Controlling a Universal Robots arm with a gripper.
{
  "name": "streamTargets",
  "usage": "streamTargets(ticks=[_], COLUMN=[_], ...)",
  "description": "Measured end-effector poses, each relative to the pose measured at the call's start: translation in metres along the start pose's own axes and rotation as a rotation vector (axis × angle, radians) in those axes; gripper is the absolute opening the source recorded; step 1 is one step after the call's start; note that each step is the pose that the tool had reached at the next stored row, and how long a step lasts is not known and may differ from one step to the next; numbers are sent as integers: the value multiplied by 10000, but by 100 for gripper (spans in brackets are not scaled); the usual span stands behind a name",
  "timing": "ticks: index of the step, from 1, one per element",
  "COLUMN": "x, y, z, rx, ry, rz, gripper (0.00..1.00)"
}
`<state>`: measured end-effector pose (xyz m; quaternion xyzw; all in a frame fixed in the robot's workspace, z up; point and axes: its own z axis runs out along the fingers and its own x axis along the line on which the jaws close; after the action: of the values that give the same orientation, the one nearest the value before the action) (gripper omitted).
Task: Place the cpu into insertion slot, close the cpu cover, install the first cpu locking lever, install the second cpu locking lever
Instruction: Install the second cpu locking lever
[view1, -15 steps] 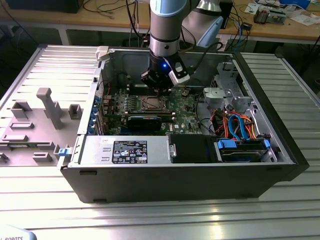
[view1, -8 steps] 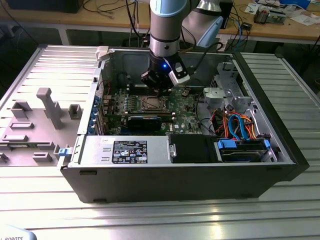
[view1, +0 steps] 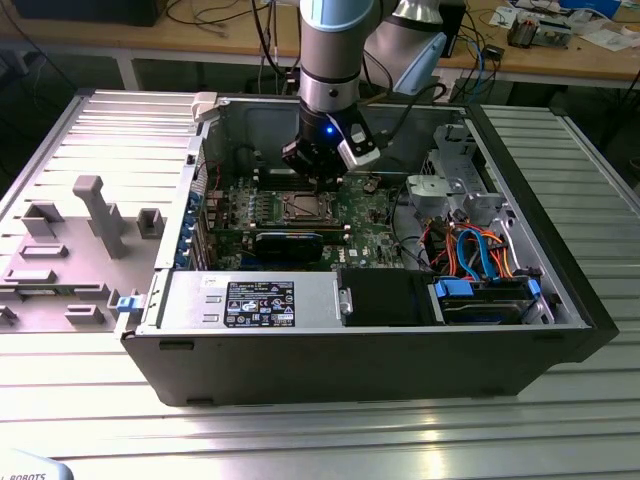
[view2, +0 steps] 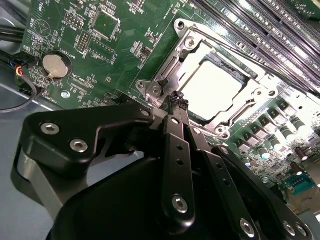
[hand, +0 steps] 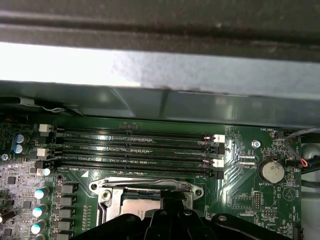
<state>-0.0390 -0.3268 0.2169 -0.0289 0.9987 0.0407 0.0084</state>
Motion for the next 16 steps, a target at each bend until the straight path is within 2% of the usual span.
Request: streamTargets(ticks=[16], x=[3], y=[-45], z=[-4], rx=[0], ry=[0], rz=[1], gripper=[11])
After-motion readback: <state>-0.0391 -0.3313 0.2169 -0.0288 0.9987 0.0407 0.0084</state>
